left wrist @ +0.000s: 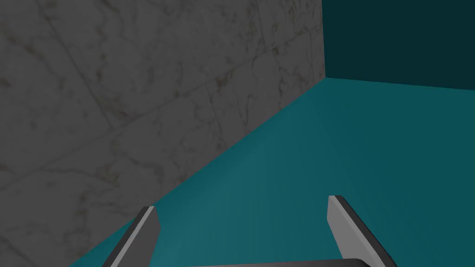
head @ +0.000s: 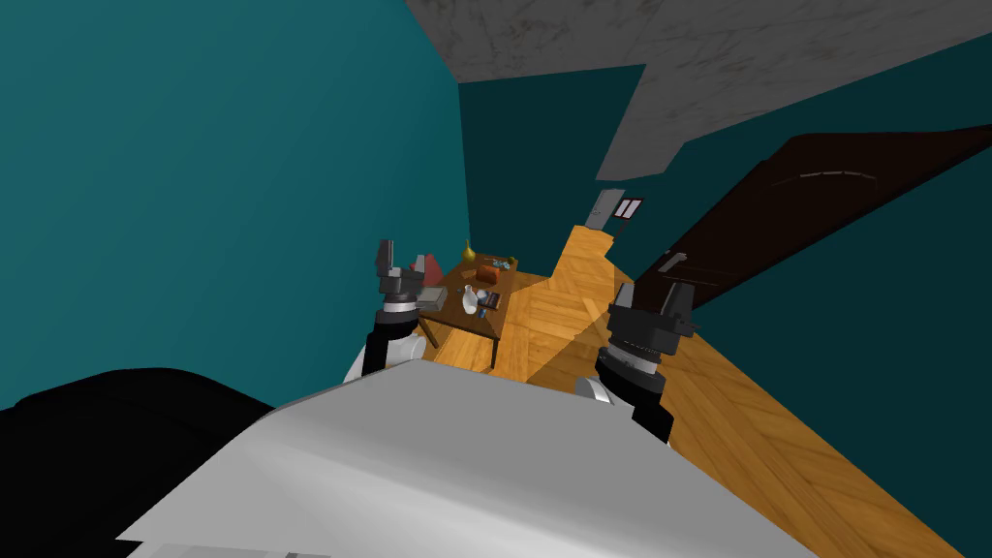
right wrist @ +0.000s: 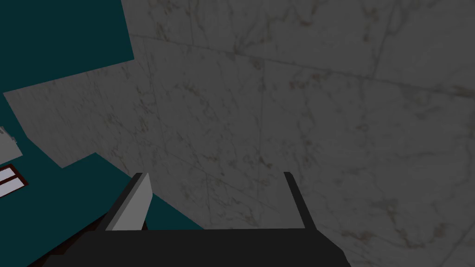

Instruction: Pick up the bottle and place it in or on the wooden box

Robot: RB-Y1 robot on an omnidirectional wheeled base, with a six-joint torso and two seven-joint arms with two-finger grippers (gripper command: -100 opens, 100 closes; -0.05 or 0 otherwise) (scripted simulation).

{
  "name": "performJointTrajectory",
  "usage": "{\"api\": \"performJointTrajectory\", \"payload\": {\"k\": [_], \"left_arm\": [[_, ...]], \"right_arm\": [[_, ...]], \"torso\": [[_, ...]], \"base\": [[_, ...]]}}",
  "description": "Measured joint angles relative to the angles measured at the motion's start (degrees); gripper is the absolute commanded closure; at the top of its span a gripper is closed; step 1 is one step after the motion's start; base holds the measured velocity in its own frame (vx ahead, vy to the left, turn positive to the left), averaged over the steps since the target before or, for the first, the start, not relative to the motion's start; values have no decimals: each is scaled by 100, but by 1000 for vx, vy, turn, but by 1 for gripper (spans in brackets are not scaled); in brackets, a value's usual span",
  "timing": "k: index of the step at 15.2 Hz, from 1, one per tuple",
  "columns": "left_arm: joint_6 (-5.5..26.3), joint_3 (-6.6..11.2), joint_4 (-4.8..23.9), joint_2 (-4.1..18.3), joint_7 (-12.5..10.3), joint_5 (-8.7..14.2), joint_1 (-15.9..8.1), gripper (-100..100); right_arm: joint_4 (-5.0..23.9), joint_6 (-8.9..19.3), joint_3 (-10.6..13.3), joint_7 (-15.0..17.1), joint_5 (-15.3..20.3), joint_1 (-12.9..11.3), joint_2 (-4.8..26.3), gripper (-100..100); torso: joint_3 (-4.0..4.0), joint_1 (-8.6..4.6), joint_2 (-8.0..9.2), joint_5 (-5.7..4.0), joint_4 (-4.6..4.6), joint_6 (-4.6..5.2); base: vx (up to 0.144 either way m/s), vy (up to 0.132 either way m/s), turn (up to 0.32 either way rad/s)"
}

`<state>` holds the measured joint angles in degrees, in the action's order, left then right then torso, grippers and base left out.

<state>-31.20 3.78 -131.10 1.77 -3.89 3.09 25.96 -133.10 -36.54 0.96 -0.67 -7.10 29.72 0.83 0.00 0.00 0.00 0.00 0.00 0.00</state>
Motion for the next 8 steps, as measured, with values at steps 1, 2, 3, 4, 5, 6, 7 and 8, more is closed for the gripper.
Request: {"api": "performJointTrajectory", "payload": {"k": [1, 2, 3, 4, 5, 6, 7, 8], "left_arm": [[4, -22, 26, 84, 7, -27, -13, -100], [14, -69, 97, 190, 33, -82, -67, -100], [8, -119, 193, 301, 63, -141, -115, -100], [0, -167, 258, 425, 86, -200, -130, -100], [28, -226, 336, 543, 119, -275, -203, -100], [57, -303, 409, 662, 160, -364, -248, -100], [41, -363, 511, 735, 197, -428, -282, -100], [23, -400, 604, 833, 219, -482, -321, -100]], "right_arm": [[0, 0, 0, 0, 0, 0, 0, 0], [0, 0, 0, 0, 0, 0, 0, 0], [0, 0, 0, 0, 0, 0, 0, 0], [0, 0, 0, 0, 0, 0, 0, 0], [0, 0, 0, 0, 0, 0, 1, 0], [0, 0, -1, 0, 0, 0, 1, 0], [0, 0, -1, 0, 0, 0, 1, 0], [0, 0, -1, 0, 0, 0, 1, 0]], "torso": [[1, 4, 1, 1, 0, 0], [1, 10, 3, 2, 0, 1], [2, 15, 4, 3, 1, 1], [3, 19, 6, 4, 1, 0], [4, 23, 7, 5, 1, 1], [6, 27, 11, 6, 2, 1], [6, 28, 11, 7, 2, 0], [5, 28, 9, 6, 2, 0]], "base": [[-16, 30, 0], [-19, 39, -5], [-21, 45, -5], [-27, 55, 2], [-37, 62, -1], [-30, 62, -2], [-22, 58, -2], [-21, 61, -1]]}}
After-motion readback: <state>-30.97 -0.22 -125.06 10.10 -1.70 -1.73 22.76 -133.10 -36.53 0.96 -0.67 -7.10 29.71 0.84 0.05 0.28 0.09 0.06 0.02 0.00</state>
